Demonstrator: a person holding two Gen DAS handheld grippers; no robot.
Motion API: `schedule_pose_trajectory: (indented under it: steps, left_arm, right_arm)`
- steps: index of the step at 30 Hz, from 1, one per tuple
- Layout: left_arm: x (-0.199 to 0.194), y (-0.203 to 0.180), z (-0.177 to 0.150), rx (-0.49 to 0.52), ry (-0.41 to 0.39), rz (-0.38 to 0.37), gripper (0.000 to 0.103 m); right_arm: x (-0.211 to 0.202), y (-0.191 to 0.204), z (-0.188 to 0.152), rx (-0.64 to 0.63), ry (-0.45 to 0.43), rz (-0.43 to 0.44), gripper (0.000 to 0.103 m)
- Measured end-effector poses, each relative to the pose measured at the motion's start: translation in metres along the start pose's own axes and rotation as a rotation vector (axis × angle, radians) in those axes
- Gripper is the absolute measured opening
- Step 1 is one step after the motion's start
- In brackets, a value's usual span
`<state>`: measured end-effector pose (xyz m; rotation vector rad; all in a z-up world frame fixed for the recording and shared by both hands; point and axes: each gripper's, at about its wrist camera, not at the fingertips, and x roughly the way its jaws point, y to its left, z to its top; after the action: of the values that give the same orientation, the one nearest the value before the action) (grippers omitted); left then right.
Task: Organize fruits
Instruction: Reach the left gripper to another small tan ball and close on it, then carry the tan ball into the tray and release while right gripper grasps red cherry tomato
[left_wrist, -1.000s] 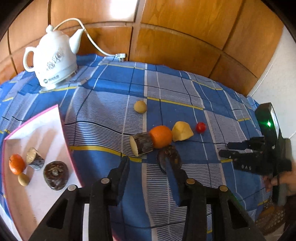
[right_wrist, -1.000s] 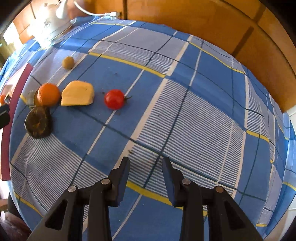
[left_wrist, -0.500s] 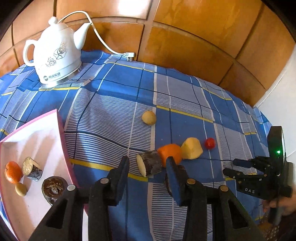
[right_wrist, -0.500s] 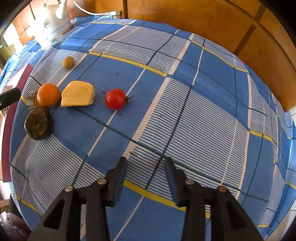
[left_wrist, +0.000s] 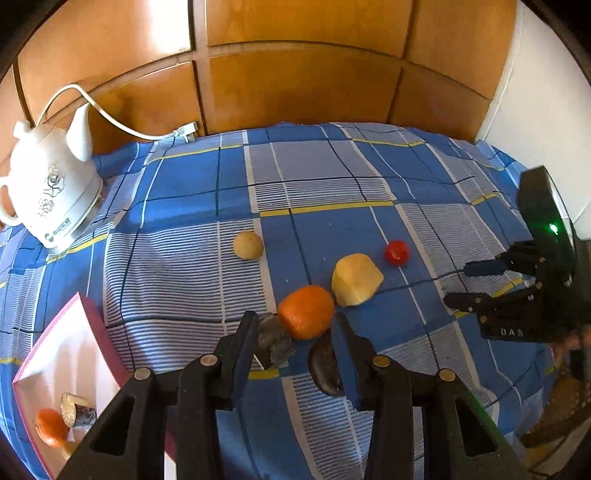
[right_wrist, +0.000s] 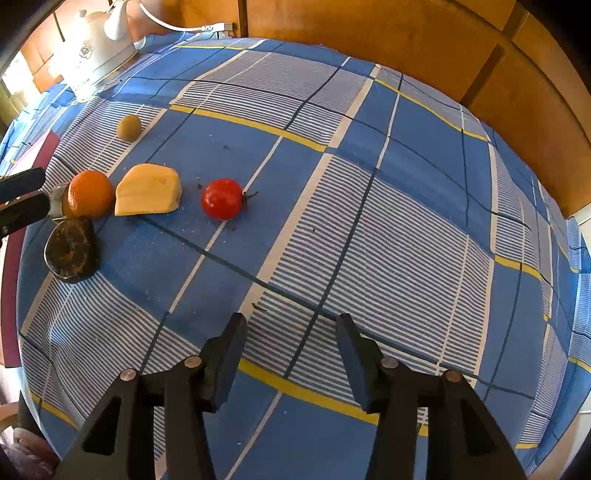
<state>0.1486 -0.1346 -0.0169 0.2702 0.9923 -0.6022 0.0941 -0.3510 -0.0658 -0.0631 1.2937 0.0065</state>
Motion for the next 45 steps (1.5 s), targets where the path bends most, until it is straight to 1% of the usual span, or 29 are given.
schedule_pose_trajectory:
  steps: [3, 5, 9, 14, 20, 21, 22, 23, 24, 27, 29, 31, 36, 41, 43, 45]
  left_arm:
    - [0.004, 0.01, 0.008, -0.056, 0.003, -0.005, 0.041]
    - [0.011, 0.02, 0.017, -0.108, 0.01, -0.003, 0.041]
    - [0.025, 0.032, 0.031, -0.17, 0.02, -0.011, 0.041]
    - [0.046, 0.038, 0.046, -0.208, 0.035, -0.004, 0.038]
    - [0.075, 0.038, 0.057, -0.208, 0.072, 0.04, 0.038]
    - [0.079, 0.039, 0.057, -0.21, 0.08, 0.047, 0.036]
    - [0.083, 0.04, 0.057, -0.213, 0.088, 0.053, 0.03]
    - [0.086, 0.041, 0.057, -0.215, 0.091, 0.056, 0.027]
    - [0.086, 0.042, 0.056, -0.221, 0.077, 0.052, 0.027]
    - [0.076, 0.045, 0.052, -0.239, 0.041, 0.046, 0.027]
    - [0.063, 0.046, 0.047, -0.252, 0.007, 0.035, 0.027]
    - [0.046, 0.047, 0.04, -0.264, -0.021, 0.005, 0.027]
    - [0.003, 0.039, 0.016, -0.248, -0.081, -0.021, 0.027]
    - [-0.031, 0.018, -0.023, -0.177, -0.114, -0.034, 0.027]
    - [-0.036, 0.003, -0.04, -0.136, -0.104, -0.052, 0.027]
    - [-0.037, -0.015, -0.057, -0.076, -0.096, -0.055, 0.027]
  right_arm:
    - [0.0, 0.0, 0.0, 0.001, 0.0, 0.0, 0.051]
    - [0.0, 0.009, 0.001, -0.002, 0.0, -0.004, 0.051]
    - [0.0, 0.011, 0.002, -0.002, 0.001, -0.004, 0.051]
    - [0.003, 0.014, 0.002, -0.003, 0.003, -0.002, 0.051]
    - [0.003, 0.014, 0.002, -0.003, 0.002, -0.002, 0.051]
    - [0.003, 0.014, 0.003, -0.004, 0.002, -0.002, 0.051]
    - [0.004, 0.015, 0.003, -0.006, 0.002, -0.003, 0.051]
    - [0.004, 0.015, 0.003, -0.008, 0.001, -0.002, 0.051]
    - [0.004, 0.015, 0.004, -0.009, 0.0, -0.002, 0.051]
    - [0.005, 0.015, 0.004, -0.009, -0.002, 0.005, 0.051]
    - [0.006, 0.014, 0.005, -0.002, -0.004, 0.013, 0.051]
    - [0.005, 0.012, 0.007, 0.005, -0.005, 0.02, 0.051]
    - [0.0, 0.009, 0.009, 0.016, -0.023, 0.036, 0.051]
    - [-0.009, 0.005, 0.01, 0.035, -0.06, 0.051, 0.051]
    - [-0.013, 0.003, 0.012, 0.05, -0.086, 0.061, 0.05]
    - [-0.019, 0.002, 0.013, 0.062, -0.11, 0.073, 0.047]
